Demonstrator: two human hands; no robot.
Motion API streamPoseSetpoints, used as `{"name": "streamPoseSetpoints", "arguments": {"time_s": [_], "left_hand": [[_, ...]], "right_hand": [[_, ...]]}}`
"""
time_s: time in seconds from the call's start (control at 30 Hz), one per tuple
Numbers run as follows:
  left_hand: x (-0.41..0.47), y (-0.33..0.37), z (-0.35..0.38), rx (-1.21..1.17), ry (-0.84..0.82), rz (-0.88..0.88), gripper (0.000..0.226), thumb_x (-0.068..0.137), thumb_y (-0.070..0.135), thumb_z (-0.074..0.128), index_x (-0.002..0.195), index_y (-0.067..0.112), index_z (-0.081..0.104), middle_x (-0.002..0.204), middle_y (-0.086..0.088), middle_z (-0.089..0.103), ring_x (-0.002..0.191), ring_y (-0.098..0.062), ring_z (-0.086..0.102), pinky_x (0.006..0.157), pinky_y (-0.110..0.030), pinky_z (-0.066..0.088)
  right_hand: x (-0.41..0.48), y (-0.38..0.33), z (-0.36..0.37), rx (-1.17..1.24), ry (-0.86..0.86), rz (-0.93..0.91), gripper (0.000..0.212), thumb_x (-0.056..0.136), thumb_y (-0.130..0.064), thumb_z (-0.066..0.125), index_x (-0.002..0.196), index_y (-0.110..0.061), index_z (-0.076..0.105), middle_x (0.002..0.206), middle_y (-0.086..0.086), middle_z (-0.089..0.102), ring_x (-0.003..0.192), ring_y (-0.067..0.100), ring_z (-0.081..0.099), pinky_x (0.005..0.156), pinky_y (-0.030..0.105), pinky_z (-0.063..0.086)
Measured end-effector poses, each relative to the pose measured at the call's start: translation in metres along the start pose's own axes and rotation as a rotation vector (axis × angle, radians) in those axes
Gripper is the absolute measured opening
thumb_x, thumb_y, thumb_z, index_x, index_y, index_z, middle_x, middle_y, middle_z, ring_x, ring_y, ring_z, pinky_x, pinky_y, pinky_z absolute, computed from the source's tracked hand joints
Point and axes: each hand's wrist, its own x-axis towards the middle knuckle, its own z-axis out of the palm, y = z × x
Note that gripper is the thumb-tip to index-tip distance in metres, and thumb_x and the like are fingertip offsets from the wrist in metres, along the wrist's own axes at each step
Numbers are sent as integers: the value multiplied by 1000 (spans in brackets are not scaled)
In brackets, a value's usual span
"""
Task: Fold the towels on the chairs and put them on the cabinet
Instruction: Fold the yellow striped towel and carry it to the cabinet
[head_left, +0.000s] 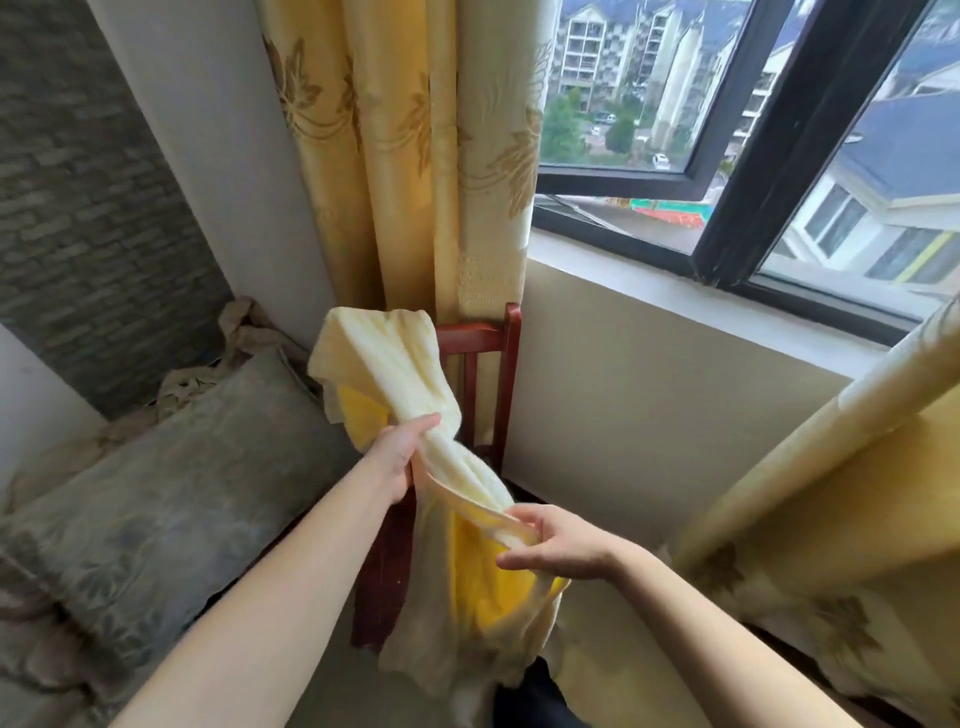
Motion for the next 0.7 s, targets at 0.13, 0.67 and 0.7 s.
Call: {"name": "streamPoseSetpoints", "arguments": {"time_s": [0.13,0.67,0.7], "left_hand": [[-56,61,21,11,-208,128,39,75,23,68,110,5,67,108,-13,70,97,-26,66,94,-41,53],[-8,-43,-75,928,43,-270,54,94,28,56,140,1,46,129,-18,59,111,-32,62,91,-42,54],[-8,-51,-77,837,46,-296,52,94,26,55,137,0,47,117,-19,63,99,-33,66,83,-41,56]], "right_hand": [[19,-19,-8,-28,406,-34,36,79,-49,72,102,-31,50,78,-8,64,69,8,60,63,30,50],[22,-31,27,-501,-300,246,53,93,-48,59,133,-13,59,123,7,62,121,28,59,89,28,44],[21,-26,29,-524,-276,231,47,94,-45,58,130,-15,61,124,6,63,120,27,59,90,29,44]]}}
